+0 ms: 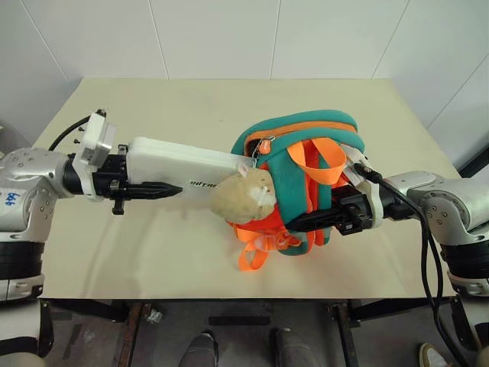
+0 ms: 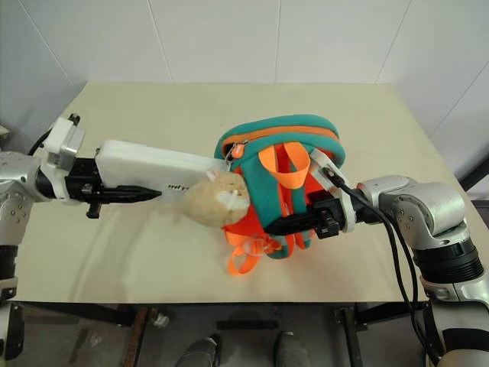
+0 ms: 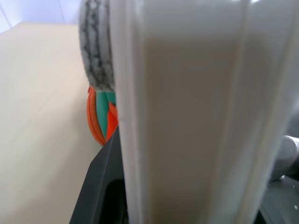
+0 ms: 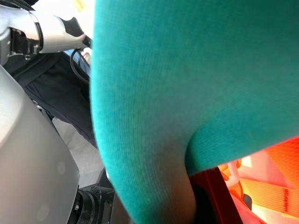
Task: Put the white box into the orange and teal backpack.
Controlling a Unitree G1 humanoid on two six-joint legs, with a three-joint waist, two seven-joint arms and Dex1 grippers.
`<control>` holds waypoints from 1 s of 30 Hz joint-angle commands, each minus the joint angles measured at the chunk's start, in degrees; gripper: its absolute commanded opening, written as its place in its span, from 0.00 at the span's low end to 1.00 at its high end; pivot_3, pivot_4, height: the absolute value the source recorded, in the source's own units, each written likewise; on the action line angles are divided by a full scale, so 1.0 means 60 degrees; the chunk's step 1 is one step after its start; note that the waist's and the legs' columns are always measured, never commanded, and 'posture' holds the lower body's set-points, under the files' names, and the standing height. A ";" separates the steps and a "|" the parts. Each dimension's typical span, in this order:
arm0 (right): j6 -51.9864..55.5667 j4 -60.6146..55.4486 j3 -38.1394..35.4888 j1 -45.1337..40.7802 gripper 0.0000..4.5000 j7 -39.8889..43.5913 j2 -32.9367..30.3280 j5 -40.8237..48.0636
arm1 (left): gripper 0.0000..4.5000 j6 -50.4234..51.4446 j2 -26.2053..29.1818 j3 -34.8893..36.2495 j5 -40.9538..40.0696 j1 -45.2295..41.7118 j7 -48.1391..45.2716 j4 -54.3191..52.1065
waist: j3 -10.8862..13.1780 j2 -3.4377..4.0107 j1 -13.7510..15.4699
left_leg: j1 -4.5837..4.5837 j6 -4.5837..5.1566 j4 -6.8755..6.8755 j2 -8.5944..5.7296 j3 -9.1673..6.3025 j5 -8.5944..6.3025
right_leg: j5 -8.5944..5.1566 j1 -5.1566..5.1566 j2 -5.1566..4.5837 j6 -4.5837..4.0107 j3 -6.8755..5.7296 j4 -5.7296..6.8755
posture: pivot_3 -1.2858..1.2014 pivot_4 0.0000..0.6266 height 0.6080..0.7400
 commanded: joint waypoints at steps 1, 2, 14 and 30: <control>-0.0180 -0.0204 -0.0066 -0.0050 0.00 0.0052 0.0129 -0.0001 | 0.31 0.0002 -0.0492 -0.0770 0.0715 -0.1000 0.0303 0.0266 | 0.0000 -0.0001 0.0013 | 0.0000 0.0001 0.0001 0.0000 -0.0001 0.0000 | -0.0002 -0.0001 0.0001 0.0002 0.0000 0.0005 | 0.52 0.24 1.00; -0.0191 -0.0193 -0.0063 -0.0060 0.00 0.0050 0.0170 -0.0020 | 0.31 0.0143 -0.0717 -0.1036 0.1032 -0.1347 0.0616 0.0448 | 0.0001 -0.0002 0.0011 | -0.0001 0.0001 0.0005 -0.0001 -0.0002 0.0000 | -0.0002 0.0000 0.0002 0.0003 -0.0002 0.0007 | 0.52 0.24 1.00; -0.0331 -0.0390 -0.0112 0.0043 0.00 -0.0237 0.0472 -0.0194 | 0.31 -0.0132 -0.4623 -0.2092 0.2045 -0.3382 0.2343 0.2305 | 0.0003 -0.0004 0.0003 | -0.0029 0.0006 0.0074 -0.0009 -0.0013 -0.0003 | 0.0005 -0.0002 0.0002 0.0023 -0.0003 0.0029 | 0.52 0.24 1.00; -0.0270 -0.0829 -0.0416 0.0512 0.00 -0.0788 0.0432 0.0009 | 0.92 0.0406 -0.3503 -0.1375 0.0991 -0.2235 0.0510 0.0816 | 0.0005 -0.0001 -0.0031 | -0.0040 0.0011 0.0122 -0.0007 -0.0013 -0.0006 | 0.0010 -0.0001 0.0004 0.0032 0.0002 0.0043 | 0.52 0.24 1.00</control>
